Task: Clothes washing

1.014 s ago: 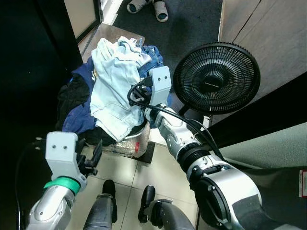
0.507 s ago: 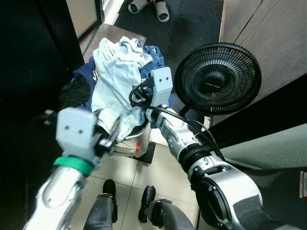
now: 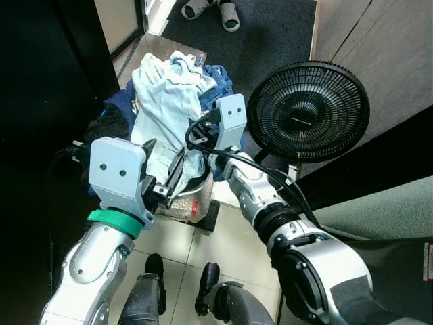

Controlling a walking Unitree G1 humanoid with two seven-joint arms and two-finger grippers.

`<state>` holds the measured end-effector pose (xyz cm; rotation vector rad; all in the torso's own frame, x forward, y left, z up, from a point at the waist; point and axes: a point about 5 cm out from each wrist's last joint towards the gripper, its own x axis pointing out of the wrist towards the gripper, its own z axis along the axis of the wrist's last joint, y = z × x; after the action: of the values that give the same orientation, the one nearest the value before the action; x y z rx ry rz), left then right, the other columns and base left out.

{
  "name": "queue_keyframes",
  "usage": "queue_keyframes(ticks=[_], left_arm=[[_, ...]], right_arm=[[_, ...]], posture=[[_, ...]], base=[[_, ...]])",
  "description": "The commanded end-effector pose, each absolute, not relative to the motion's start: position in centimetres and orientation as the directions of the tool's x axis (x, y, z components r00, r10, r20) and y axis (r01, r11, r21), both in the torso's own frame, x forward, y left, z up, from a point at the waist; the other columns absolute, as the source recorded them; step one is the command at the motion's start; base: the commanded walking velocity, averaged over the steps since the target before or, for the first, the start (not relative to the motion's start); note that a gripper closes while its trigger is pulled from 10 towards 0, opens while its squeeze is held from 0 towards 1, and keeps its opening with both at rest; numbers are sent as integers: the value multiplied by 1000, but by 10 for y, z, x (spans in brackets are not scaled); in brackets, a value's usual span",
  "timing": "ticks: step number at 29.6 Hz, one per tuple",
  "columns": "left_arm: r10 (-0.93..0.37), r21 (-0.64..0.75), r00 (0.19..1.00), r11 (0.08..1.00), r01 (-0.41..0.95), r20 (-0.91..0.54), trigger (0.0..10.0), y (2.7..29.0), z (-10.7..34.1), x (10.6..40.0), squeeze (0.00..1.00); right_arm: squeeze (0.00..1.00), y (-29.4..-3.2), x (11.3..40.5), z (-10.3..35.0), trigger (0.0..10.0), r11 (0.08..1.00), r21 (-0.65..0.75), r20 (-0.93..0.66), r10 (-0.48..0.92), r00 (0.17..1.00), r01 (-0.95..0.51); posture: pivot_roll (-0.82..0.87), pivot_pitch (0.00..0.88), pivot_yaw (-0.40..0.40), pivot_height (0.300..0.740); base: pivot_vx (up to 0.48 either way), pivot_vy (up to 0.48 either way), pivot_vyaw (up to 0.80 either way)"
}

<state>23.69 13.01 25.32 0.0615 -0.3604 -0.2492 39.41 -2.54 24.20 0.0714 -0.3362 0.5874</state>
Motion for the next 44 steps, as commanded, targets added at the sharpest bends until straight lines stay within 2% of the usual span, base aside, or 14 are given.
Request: queue_keyframes(ticks=[1, 2, 3, 8, 9, 13, 15, 18, 22, 30, 38, 44], left_arm=[[-234, 75, 923, 972, 221, 305, 10000, 131, 246, 239, 0], [-234, 75, 923, 972, 221, 305, 10000, 131, 246, 239, 0], [-220, 38, 923, 975, 220, 317, 10000, 131, 250, 244, 0], [-229, 25, 915, 972, 234, 333, 10000, 130, 257, 251, 0], [-230, 24, 910, 971, 237, 345, 10000, 130, 261, 256, 0], [-227, 23, 904, 972, 235, 362, 10000, 131, 269, 263, 0], [-209, 26, 899, 976, 216, 384, 10000, 134, 279, 275, 0], [-172, 23, 894, 984, 178, 413, 10000, 137, 292, 290, 0], [-149, 1, 875, 986, 168, 461, 10000, 140, 310, 302, 0], [-146, 2, 850, 986, 168, 506, 10000, 142, 328, 312, 0], [-124, 8, 848, 990, 140, 515, 10000, 147, 328, 316, 0], [-105, 17, 871, 994, 110, 480, 10000, 157, 313, 312, 0]], right_arm=[[0, -40, 393, 258, 4196, 851, -44, 449, 484, 751, -523], [0, -40, 393, 258, 4196, 851, -44, 449, 484, 751, -523], [0, -62, 389, 271, 10000, 883, -62, 535, 422, 732, -464], [0, -87, 382, 270, 10000, 917, -128, 574, 378, 726, -377], [0, -97, 378, 264, 10000, 927, -132, 572, 360, 738, -350], [0, -110, 371, 255, 10000, 940, -132, 572, 332, 750, -315], [0, -120, 363, 253, 10000, 951, -130, 585, 302, 753, -280], [0, -127, 358, 256, 10000, 963, -119, 605, 263, 751, -241], [0, -124, 352, 259, 10000, 968, -108, 620, 245, 745, -228], [0, -122, 345, 257, 10000, 971, -94, 610, 231, 758, -220], [0, -116, 340, 258, 10000, 966, -98, 605, 248, 757, -238], [0, -116, 331, 257, 10000, 967, -85, 603, 241, 761, -238]], posture=[[291, 449, -129, 740], [291, 449, -129, 740], [260, 371, -112, 740], [249, 331, -94, 740], [226, 275, -63, 740], [216, 254, -47, 740], [188, 207, -7, 740], [168, 180, 15, 740], [150, 145, 48, 740], [148, 110, 61, 740], [136, 73, 49, 740], [127, 43, 33, 740]], base=[[0, 0, 0], [0, 0, 0], [0, 0, 0], [0, 0, 0], [0, 0, 0], [0, 0, 0], [0, 0, 0], [0, 0, 0], [0, 0, 0], [0, 0, 0], [0, 0, 0], [0, 0, 0]])
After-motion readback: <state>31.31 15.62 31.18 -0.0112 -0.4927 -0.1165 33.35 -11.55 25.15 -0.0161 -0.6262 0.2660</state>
